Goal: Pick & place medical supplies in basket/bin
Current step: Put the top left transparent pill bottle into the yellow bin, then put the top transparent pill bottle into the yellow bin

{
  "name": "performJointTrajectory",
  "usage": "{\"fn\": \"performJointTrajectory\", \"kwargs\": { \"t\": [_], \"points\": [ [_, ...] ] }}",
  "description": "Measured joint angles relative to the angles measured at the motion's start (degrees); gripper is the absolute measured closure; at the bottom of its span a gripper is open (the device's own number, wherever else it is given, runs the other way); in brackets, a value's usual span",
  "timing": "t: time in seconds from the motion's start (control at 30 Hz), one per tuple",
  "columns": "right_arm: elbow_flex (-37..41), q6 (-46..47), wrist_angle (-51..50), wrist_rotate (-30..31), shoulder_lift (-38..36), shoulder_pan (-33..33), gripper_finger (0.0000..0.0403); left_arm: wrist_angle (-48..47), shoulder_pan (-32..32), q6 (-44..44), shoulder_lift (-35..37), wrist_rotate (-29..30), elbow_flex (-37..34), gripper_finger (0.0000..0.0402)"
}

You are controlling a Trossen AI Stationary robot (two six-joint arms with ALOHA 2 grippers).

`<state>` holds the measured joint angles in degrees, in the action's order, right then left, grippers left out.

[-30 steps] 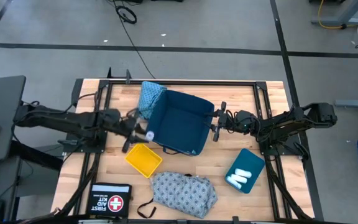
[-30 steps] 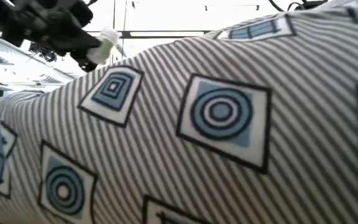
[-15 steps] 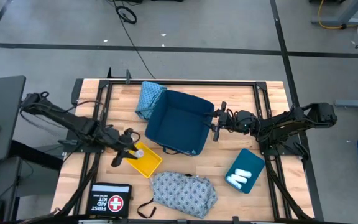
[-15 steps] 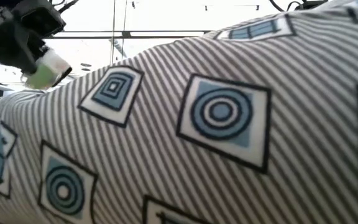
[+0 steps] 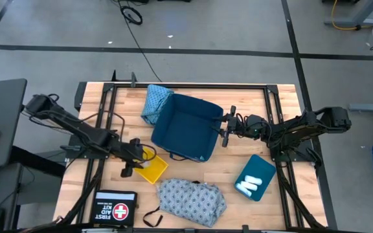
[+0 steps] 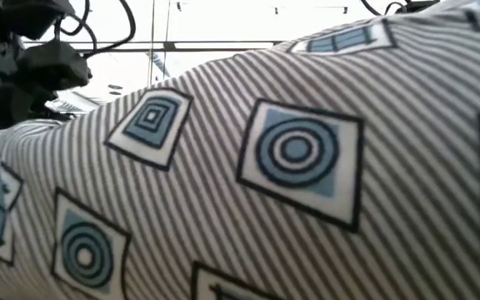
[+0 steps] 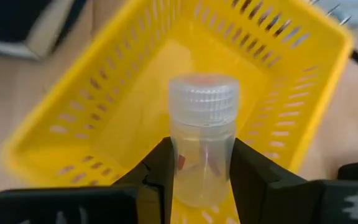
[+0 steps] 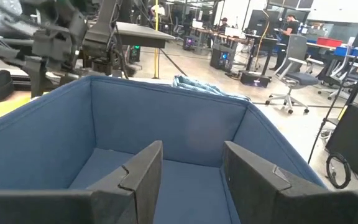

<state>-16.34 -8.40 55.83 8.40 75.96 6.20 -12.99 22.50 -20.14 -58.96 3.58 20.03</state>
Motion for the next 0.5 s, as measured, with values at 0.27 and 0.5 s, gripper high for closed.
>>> {"fn": "performJointTrajectory", "kwargs": {
  "t": [0.27,0.5],
  "points": [
    [0.00,0.00,-0.24,0.02,0.00,0.00,0.0227,1.53,0.00,-2.93,-3.63,-3.55,0.03,0.0173],
    [0.00,0.02,-0.44,0.02,0.00,-0.02,0.0227,1.68,0.00,-2.16,-3.62,-3.18,2.65,0.0105]
  ]
}}
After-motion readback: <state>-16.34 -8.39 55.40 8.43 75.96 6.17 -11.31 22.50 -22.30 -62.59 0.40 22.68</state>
